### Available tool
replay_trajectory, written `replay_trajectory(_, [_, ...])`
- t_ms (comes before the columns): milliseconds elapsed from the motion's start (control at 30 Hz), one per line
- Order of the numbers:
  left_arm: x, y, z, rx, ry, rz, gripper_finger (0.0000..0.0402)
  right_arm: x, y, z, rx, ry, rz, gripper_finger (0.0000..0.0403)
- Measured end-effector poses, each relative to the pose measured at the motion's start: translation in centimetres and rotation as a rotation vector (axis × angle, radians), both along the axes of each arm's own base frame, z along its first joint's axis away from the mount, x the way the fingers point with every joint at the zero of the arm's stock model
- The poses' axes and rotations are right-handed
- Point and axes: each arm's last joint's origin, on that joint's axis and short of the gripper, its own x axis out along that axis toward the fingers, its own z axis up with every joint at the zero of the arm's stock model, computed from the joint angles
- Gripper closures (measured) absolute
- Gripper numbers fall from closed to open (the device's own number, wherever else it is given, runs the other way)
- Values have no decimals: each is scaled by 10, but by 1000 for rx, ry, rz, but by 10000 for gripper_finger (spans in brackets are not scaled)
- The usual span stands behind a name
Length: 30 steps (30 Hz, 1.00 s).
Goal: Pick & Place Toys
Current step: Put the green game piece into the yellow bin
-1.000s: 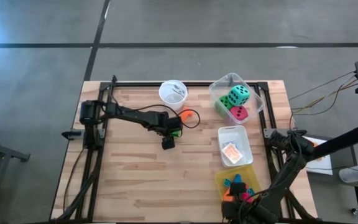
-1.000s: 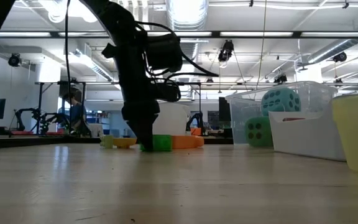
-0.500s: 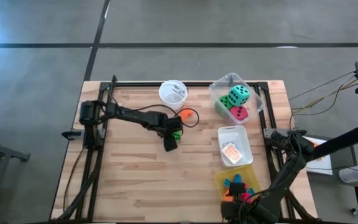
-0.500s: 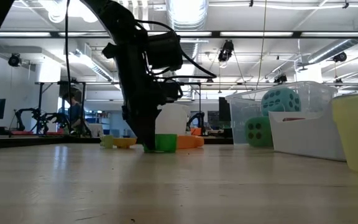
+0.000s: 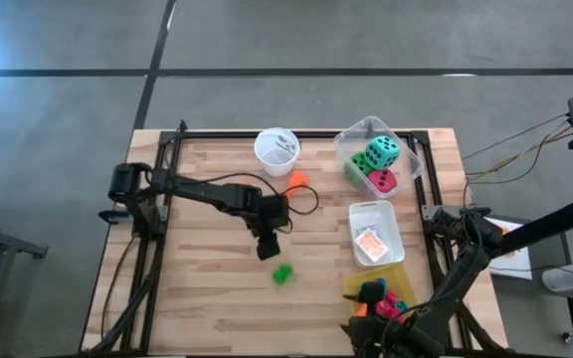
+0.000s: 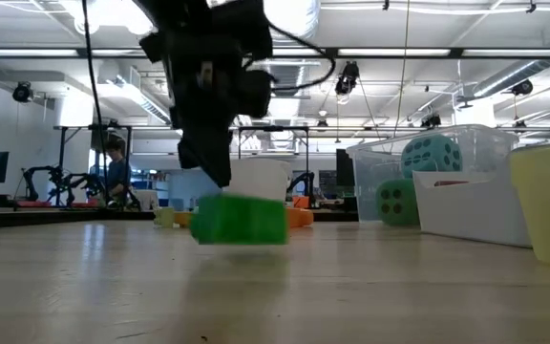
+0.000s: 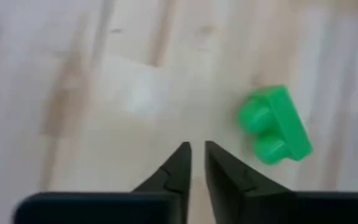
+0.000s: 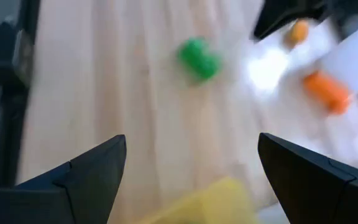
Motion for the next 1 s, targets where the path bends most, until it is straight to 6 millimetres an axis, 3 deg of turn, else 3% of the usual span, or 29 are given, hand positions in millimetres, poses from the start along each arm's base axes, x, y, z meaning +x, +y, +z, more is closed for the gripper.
replay_trajectory(133, [-2,-13,11,-14,-31,-3,396,6,-5,1,-34,-32,-15,45])
replay_trajectory(233, [-5,-19,10,-10,2,-7,389,9,-7,1,-18,-35,-38,45])
replay_trajectory(400, [-5,-34,11,-48,15,37,326,8,-6,0,15,-25,-50,45])
replay_trajectory(567, [-4,-69,15,-55,-48,-28,238,9,-6,-1,50,-41,-83,45])
replay_trajectory(733, [-16,-112,14,167,-111,-77,166,12,-3,0,106,-85,-98,45])
replay_trajectory(867, [-28,-137,18,169,-111,-53,136,30,-2,0,240,-189,-153,45])
replay_trajectory(1000, [-41,-161,22,178,-133,-31,127,64,-10,-10,307,-207,-162,45])
